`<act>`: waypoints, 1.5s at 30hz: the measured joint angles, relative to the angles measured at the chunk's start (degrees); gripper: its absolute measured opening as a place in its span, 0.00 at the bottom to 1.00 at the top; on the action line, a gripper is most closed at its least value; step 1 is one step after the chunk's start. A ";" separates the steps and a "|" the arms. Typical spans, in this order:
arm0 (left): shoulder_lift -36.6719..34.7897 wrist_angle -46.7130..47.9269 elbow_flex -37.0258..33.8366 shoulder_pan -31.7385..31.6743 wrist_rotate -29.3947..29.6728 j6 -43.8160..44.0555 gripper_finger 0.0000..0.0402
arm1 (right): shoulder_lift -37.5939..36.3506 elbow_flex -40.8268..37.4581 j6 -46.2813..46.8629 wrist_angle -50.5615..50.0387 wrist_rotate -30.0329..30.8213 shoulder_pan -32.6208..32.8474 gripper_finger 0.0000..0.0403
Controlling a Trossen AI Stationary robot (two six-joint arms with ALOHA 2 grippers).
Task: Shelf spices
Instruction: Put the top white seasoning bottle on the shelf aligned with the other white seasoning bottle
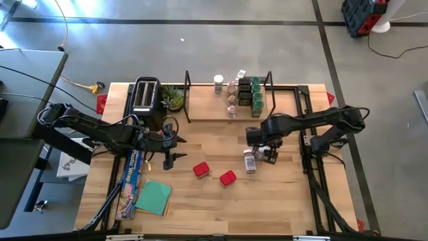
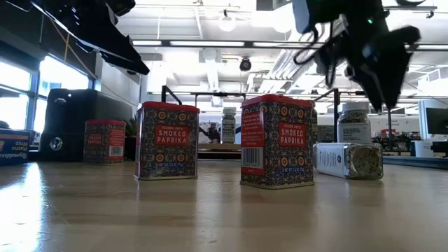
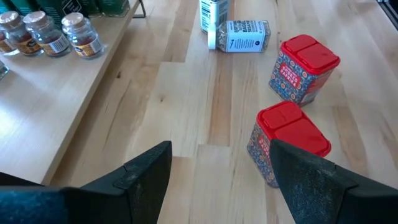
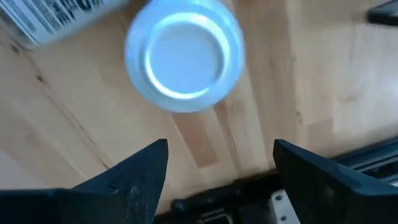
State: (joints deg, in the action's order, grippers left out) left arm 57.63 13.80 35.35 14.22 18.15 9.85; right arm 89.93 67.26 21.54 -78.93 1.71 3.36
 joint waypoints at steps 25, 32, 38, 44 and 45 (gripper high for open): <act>0.00 -0.26 0.00 0.00 0.39 0.02 0.66 | -0.04 -2.60 8.63 12.30 -1.53 -0.87 0.71; 0.00 -0.33 0.00 0.02 0.42 0.16 0.66 | -0.07 -2.58 12.53 14.93 -1.58 -3.02 0.70; 0.00 -0.33 0.00 0.02 0.35 0.46 0.66 | -0.09 -2.58 9.60 15.03 -1.57 -4.13 0.54; 0.00 -0.34 0.00 0.01 0.33 0.50 0.66 | -0.15 -2.49 0.97 16.63 -1.54 -4.12 0.47; 0.00 -0.36 0.00 0.02 0.31 0.50 0.66 | -0.15 -2.49 -1.90 17.22 -1.78 -4.03 0.47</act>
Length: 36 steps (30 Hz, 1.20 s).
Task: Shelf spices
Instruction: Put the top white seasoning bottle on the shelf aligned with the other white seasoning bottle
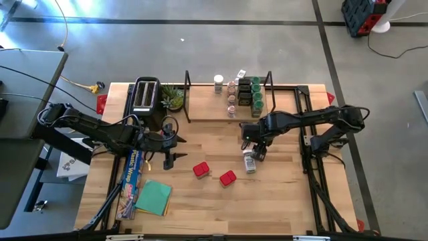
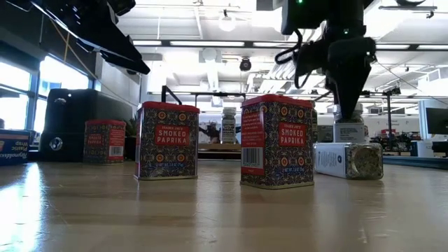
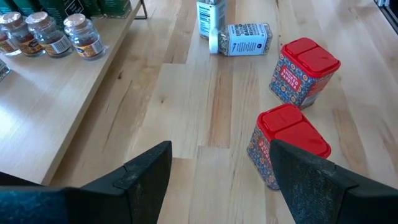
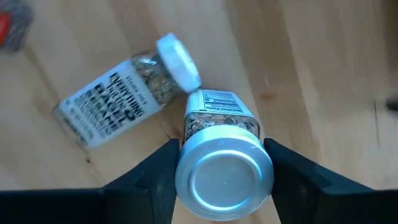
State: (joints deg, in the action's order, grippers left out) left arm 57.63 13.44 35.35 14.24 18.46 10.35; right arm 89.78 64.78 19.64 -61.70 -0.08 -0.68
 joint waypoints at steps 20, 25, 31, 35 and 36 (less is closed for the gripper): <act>0.00 -0.01 0.00 -0.02 -0.13 -0.02 0.66 | 0.02 7.46 -19.17 -0.47 4.56 2.22 0.73; 0.00 -0.01 0.00 -0.02 -0.22 -0.02 0.66 | 0.02 13.41 -1.44 -3.00 4.55 0.96 0.74; 0.00 -0.03 0.00 -0.02 -0.26 -0.02 0.66 | 0.00 9.86 26.56 -3.82 -2.44 -3.34 0.74; 0.00 -0.03 0.00 -0.02 -0.35 -0.02 0.66 | 0.02 5.04 29.84 -3.53 -3.78 -4.58 0.74; 0.00 -0.01 0.00 -0.02 -0.35 -0.02 0.66 | 0.02 4.10 29.96 -2.82 -4.08 -4.83 0.74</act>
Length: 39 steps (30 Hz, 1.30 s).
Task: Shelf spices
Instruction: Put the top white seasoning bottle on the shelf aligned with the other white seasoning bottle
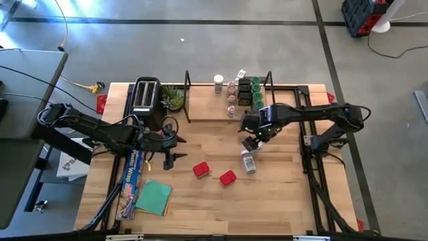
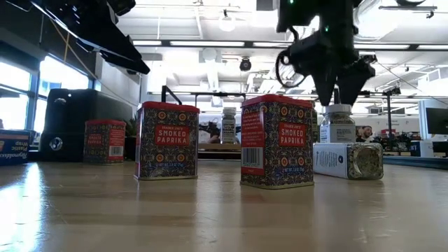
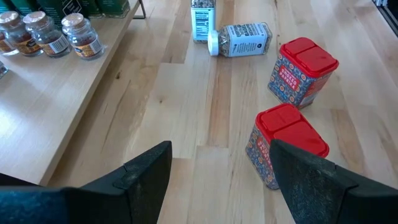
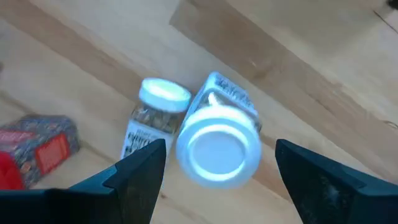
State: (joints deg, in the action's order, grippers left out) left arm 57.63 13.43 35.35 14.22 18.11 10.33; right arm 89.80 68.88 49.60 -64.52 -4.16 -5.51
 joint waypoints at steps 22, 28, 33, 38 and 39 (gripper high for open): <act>0.02 -0.16 0.00 0.00 0.05 0.09 0.66 | 0.15 -2.31 -12.41 6.49 -2.45 -0.08 0.40; 0.02 -0.26 0.00 0.00 0.07 0.09 0.66 | 0.24 -1.19 -35.37 6.83 -2.83 0.39 0.39; 0.02 -0.26 0.00 0.00 0.07 0.09 0.66 | 0.24 1.01 -45.06 6.51 -2.47 1.93 0.39; 0.02 -0.37 0.00 0.00 0.07 0.08 0.66 | 0.24 6.88 -39.39 4.32 -2.48 2.28 0.39; 0.02 -0.38 0.00 0.00 0.07 0.09 0.66 | 0.24 8.14 -35.16 3.49 -2.46 2.28 0.39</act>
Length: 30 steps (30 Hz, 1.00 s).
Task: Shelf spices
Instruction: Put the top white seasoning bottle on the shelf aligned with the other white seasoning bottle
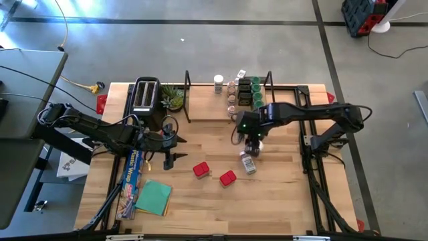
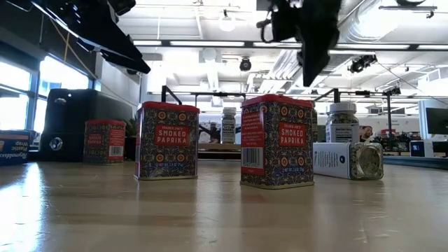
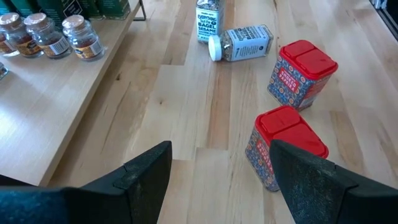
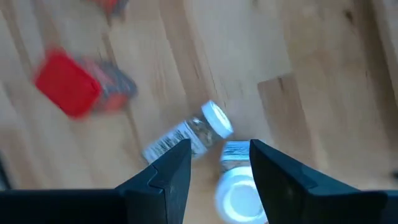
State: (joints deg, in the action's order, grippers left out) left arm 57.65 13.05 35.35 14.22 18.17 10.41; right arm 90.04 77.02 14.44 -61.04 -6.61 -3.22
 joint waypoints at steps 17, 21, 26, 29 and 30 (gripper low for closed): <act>0.00 0.13 0.00 0.00 -0.01 0.00 0.66 | 0.02 1.66 17.97 -2.19 0.12 -2.23 0.39; 0.00 0.29 0.00 0.00 0.00 -0.02 0.66 | 0.02 1.64 20.39 -8.32 -0.90 -3.31 0.44; 0.00 0.35 0.00 0.00 0.00 -0.02 0.66 | -0.04 0.49 24.66 -12.67 -0.16 -3.16 0.60; 0.00 0.47 0.00 0.00 0.00 -0.02 0.66 | 0.00 -1.85 27.54 -11.70 -0.51 -2.78 0.71; 0.00 0.45 0.00 0.00 0.00 -0.02 0.66 | -0.04 -2.89 29.04 -10.51 -0.28 -2.78 0.74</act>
State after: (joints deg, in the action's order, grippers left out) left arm 57.65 13.50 35.35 14.22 18.17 10.39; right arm 90.00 74.13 43.49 -71.54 -6.89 -6.00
